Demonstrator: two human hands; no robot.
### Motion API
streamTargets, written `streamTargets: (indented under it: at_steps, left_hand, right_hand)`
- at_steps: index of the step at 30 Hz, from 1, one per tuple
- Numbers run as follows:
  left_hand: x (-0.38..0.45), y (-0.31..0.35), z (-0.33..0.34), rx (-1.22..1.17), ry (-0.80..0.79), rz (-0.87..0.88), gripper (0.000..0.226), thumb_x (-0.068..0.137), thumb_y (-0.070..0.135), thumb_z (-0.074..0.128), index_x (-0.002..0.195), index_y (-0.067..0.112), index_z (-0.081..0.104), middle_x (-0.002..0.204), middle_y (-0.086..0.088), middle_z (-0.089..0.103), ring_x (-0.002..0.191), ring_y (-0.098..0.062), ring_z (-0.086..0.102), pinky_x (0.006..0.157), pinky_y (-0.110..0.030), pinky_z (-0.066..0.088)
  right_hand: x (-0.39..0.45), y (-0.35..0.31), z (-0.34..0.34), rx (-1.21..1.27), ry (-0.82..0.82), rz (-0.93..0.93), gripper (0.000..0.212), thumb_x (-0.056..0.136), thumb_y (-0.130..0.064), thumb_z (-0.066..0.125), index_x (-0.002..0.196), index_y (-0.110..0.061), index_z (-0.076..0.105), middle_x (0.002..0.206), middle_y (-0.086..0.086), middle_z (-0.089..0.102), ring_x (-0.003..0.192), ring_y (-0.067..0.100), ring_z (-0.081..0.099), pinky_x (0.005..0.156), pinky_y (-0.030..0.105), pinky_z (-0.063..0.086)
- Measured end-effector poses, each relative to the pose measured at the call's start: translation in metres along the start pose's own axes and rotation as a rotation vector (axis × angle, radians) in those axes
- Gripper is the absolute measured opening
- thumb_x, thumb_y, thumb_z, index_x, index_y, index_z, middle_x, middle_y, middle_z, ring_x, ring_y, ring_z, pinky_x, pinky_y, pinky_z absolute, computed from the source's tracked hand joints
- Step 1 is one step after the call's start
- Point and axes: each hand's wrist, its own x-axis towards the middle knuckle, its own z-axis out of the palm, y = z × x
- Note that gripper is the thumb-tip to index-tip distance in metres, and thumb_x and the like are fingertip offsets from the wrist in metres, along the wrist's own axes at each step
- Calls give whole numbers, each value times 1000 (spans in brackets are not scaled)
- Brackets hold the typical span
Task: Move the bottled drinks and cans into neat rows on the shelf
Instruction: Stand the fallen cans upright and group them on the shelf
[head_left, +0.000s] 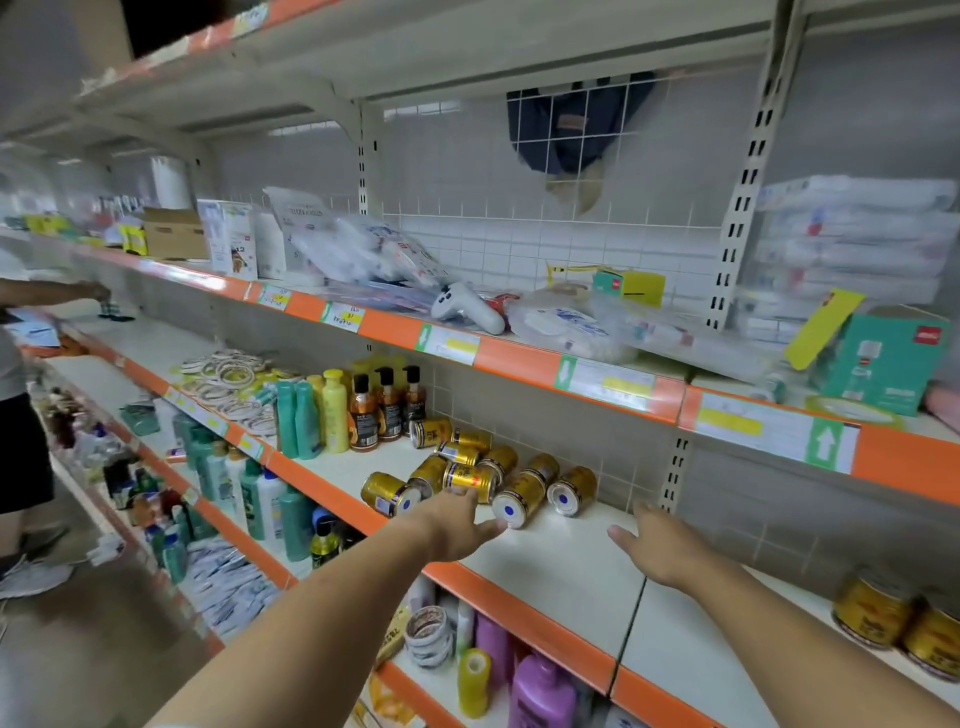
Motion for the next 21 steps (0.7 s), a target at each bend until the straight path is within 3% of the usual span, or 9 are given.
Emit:
streamTargets:
  at_steps: [5,15,18,21]
  left_hand:
    - [17,-17,6,-26,-11,17,94,96,74,31,161,9,12,169,-10,14,155,-28,13,123,-45,18]
    - [56,-30,14,-44,-76,25,93,96,74,29,160,7,16,167,-12,21,152,-30,25,119,-43,25]
    - [75,-31,17,-64,-76,2,94,94,76,30,157,7,27,160,-14,36,144,-31,39,111,-42,35]
    - [92,-30,17,-68,-69,-28,89,92,79,32,146,10,44,143,-13,55,126,-29,54,90,-36,43]
  right_hand:
    - [16,-13,12,7,-8,24,76,102,-54,37,158,-7,17,164,11,22,149,28,26,118,38,30]
    - [44,-20,22,5,-32,52,75,102,-55,37,158,-8,19,165,8,22,149,27,27,115,38,29]
    - [58,-16,24,4,-42,62,74,102,-55,37,156,-7,23,162,10,27,147,28,31,114,38,32]
    - [76,-10,24,21,-36,64,64,101,-54,40,147,-9,38,151,11,44,135,28,45,103,37,41]
